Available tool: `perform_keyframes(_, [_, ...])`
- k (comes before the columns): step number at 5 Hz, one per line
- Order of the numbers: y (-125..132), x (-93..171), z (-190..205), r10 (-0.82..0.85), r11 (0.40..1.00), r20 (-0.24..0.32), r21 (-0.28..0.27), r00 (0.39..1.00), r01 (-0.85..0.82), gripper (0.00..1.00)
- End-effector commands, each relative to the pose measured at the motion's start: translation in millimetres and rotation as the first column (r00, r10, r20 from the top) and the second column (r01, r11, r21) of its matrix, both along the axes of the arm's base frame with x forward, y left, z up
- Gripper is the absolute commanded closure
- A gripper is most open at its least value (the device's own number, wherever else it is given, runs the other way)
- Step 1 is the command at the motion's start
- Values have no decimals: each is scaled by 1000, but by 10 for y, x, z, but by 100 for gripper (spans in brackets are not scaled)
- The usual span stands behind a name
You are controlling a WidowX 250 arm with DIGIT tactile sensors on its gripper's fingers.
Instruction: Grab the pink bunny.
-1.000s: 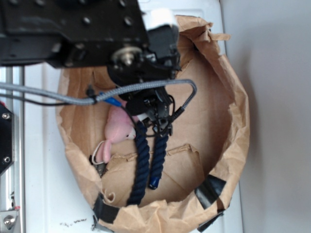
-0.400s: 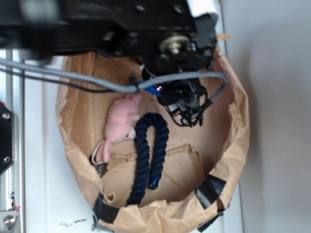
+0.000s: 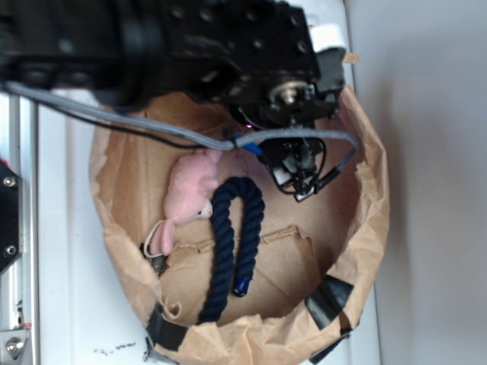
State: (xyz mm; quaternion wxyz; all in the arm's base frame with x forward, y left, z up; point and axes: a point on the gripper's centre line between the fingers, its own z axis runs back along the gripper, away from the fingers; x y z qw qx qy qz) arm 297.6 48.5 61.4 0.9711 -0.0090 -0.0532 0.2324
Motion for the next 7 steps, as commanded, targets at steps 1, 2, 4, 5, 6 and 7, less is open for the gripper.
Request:
perform_keyframes(1, [-146,-198,110,-68,998,29,14,997,68,0])
perform_keyframes(2, [-197,-346,346,-64,998,48,-16,997,65,0])
perform_keyframes(4, [-293,-609,430,-102,994,32,-30,994,103,0])
perform_keyframes(5, [-372,-674,240,-126,992,24,-8,992,127,0])
perform_keyframes(6, [-404,-710,40,-153,988,2,-6,988,153,0])
perform_keyframes(7, [-425,-716,-227,-186,982,7,19,983,185,0])
